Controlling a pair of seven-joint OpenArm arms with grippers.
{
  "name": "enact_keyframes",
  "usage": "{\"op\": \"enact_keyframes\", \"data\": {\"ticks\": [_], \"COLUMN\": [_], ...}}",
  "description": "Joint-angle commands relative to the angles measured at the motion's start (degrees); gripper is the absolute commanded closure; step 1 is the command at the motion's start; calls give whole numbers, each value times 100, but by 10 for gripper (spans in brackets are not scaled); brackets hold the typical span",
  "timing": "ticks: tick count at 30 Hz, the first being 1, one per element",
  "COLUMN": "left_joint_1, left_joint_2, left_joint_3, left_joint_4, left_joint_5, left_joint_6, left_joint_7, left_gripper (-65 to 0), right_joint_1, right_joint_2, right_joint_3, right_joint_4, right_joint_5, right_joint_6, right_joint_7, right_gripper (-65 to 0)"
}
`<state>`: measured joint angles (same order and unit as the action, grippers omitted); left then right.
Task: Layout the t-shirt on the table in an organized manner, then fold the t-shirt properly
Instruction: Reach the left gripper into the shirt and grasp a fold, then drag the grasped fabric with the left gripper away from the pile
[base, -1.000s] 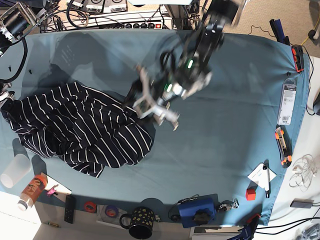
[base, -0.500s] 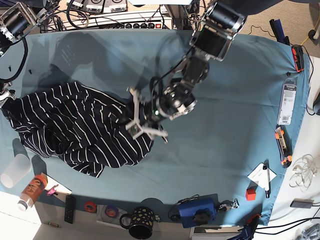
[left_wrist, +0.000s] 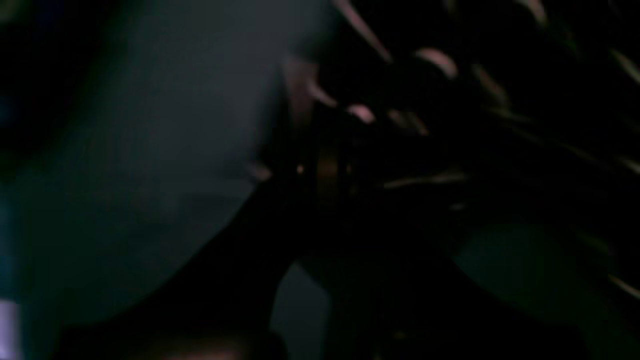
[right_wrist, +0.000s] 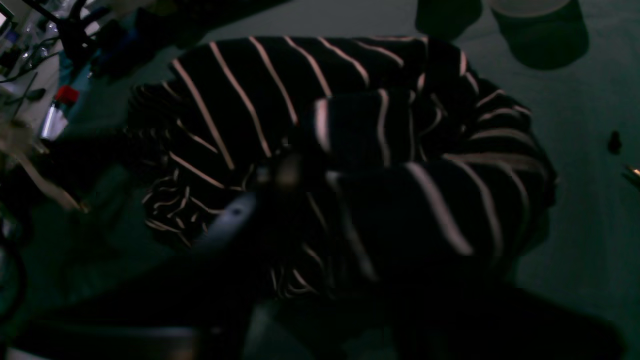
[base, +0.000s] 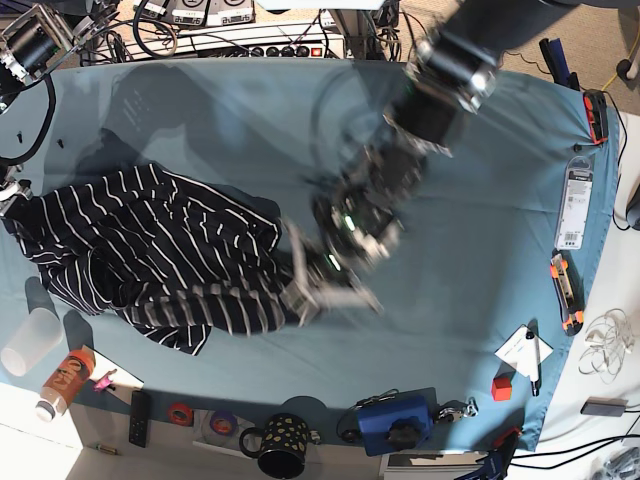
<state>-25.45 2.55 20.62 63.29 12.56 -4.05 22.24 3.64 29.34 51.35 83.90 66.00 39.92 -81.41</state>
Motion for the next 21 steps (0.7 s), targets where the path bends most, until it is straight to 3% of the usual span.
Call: {"op": "enact_keyframes", "data": {"ticks": [1, 5, 9, 14, 16, 18, 21], "left_joint_1": [-365, -1088, -1714, -2124, -2109, -2109, -2118], "left_joint_2": [-44, -409, -662, -669, -669, -614, -509], "left_joint_3": [-17, -24, -31, -55, -55, -55, -55], "left_joint_4": [109, 105, -81, -466, -463, -461, -323], "left_joint_5": [33, 31, 28, -313, -407, -619, -1069], "left_joint_6": [212, 557, 577, 557, 557, 579, 555], "left_joint_7": [-125, 175, 249, 396, 448, 901, 1742], "left_gripper": [0, 0, 0, -10, -198, -350, -370], "right_joint_1": [74, -33, -46, -46, -46, -48, -44], "right_joint_2": [164, 162, 164, 162, 162, 162, 162], "right_joint_3": [35, 35, 35, 35, 35, 35, 35], "right_joint_4": [74, 74, 74, 74, 74, 74, 74], "right_joint_5": [164, 192, 195, 275, 308, 313, 389], "right_joint_6": [8, 8, 8, 8, 8, 8, 8], "right_joint_7": [141, 141, 141, 141, 141, 141, 141], "right_gripper": [-193, -195, -195, -195, -195, -195, -195]}}
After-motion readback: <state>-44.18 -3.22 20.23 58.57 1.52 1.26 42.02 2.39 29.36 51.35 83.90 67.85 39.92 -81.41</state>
